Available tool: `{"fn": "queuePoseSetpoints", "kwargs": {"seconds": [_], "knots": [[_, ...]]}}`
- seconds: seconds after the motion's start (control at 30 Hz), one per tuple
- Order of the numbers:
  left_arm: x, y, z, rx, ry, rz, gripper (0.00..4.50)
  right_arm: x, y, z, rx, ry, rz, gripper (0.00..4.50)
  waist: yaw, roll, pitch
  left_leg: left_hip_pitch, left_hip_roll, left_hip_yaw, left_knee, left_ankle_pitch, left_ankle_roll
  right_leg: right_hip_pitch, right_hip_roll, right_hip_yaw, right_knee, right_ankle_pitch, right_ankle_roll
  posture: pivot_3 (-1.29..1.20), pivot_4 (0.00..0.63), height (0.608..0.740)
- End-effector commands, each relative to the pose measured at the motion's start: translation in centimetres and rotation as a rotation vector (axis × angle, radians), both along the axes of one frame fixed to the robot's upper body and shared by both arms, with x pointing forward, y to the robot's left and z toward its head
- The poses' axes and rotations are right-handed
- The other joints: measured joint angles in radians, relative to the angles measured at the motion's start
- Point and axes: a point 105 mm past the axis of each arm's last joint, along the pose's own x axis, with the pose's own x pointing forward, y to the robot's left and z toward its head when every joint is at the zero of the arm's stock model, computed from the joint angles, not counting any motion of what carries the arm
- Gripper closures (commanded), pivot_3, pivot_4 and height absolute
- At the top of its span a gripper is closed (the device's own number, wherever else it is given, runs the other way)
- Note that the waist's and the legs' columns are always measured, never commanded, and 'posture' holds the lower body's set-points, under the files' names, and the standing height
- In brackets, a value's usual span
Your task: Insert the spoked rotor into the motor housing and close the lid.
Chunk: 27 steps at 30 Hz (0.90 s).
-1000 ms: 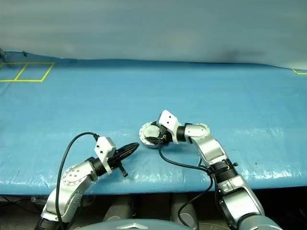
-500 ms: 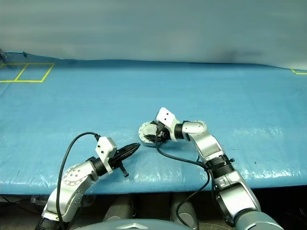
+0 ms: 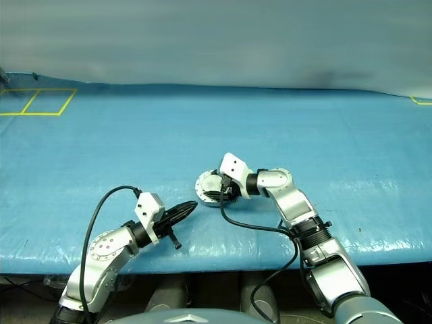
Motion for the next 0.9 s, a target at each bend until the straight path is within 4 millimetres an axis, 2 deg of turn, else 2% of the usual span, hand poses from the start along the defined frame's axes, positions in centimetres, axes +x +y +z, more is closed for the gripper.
{"fn": "queuePoseSetpoints", "kwargs": {"seconds": [0.03, 0.2, 0.4, 0.67, 0.9], "knots": [[1.1, 0.4, 1.3, -0.04, -0.017, 0.083, 4.5, 0.2, -0.6, -1.2, -0.015, 0.041, -0.054, 1.46, 0.0, 0.0, 0.0, 0.0, 0.0, 0.0, 0.0, 0.0, 0.0, 0.0, 0.0, 0.0, 0.0, 0.0, 0.0, 0.0, 0.15, 0.74], [2.9, 1.2, 2.8, -0.042, 0.0, 0.141, 4.5, -0.2, -0.4, -1.5, 0.007, 0.058, -0.067, 1.46, 0.0, 0.0, 0.0, 0.0, 0.0, -0.001, 0.0, 0.0, 0.0, 0.001, 0.001, -0.001, 0.001, 0.0, 0.0, 0.0, 0.15, 0.74], [5.2, 1.7, 4.7, -0.126, 0.142, 0.115, 4.5, -0.3, -0.3, -1.8, 0.013, 0.064, -0.081, 1.46, -0.002, -0.001, 0.0, 0.0, 0.0, -0.001, 0.0, 0.0, 0.0, 0.001, 0.001, -0.001, 0.001, 0.0, 0.0, 0.0, 0.15, 0.74], [7.8, 0.4, 3.4, -0.009, 0.287, 0.029, 4.5, -0.2, -0.1, -1.6, 0.025, 0.062, -0.087, 1.46, -0.006, -0.001, 0.0, 0.001, 0.0, -0.001, 0.0, 0.0, 0.0, 0.002, 0.001, -0.001, 0.001, 0.0, 0.001, 0.0, 0.15, 0.74], [8.8, -0.9, 1.6, 0.054, 0.361, -0.003, 4.5, -0.4, -0.2, -1.6, 0.032, 0.061, -0.098, 1.46, -0.008, -0.001, 0.0, 0.001, 0.0, -0.002, 0.0, 0.001, -0.001, 0.002, 0.001, -0.001, 0.001, 0.001, 0.001, 0.0, 0.15, 0.74]]}}
